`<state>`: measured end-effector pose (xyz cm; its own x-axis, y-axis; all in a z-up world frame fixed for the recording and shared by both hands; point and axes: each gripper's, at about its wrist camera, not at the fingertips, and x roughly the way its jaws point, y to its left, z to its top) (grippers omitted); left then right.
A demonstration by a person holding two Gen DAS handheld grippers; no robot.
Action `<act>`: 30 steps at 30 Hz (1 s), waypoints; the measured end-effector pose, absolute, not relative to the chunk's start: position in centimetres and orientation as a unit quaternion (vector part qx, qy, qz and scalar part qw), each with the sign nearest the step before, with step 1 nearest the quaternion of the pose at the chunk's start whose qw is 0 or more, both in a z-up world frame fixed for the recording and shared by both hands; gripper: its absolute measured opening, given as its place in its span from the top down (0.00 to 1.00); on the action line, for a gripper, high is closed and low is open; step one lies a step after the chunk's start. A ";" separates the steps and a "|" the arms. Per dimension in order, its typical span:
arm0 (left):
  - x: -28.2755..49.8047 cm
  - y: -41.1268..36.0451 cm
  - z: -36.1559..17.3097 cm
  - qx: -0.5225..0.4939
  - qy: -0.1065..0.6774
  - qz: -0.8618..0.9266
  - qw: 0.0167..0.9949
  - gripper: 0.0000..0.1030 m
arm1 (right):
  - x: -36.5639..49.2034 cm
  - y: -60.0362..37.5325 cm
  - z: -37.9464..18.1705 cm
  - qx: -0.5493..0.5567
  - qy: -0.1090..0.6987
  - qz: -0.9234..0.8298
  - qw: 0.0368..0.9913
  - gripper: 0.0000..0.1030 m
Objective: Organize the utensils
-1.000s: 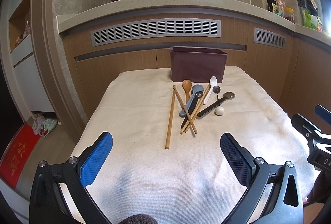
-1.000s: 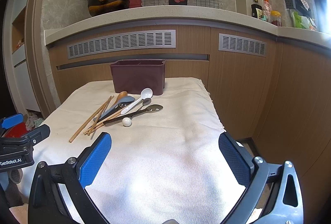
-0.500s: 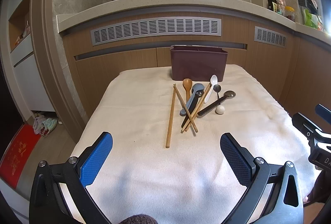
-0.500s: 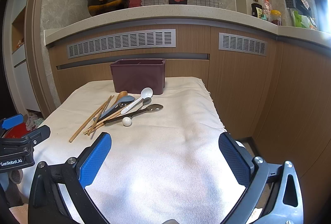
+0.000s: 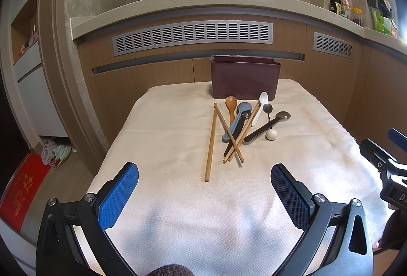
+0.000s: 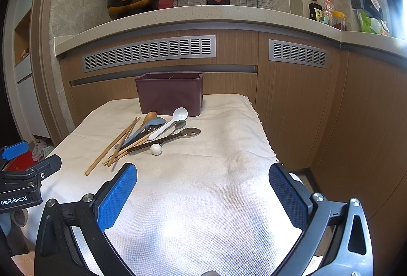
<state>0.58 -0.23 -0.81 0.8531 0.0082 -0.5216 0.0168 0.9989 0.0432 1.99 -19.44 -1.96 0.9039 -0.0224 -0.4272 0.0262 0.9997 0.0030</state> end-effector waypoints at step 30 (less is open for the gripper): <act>6.8 -0.5 1.0 0.044 0.290 -0.027 0.956 0.00 | 8.6 -18.6 1.4 -0.037 0.203 -0.009 0.978 0.00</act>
<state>6.77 -0.48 1.01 0.8307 -0.0257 -0.5561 0.0768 0.9947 0.0687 8.63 -18.58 1.38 0.9174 -0.0323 -0.3968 0.0023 0.9971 -0.0759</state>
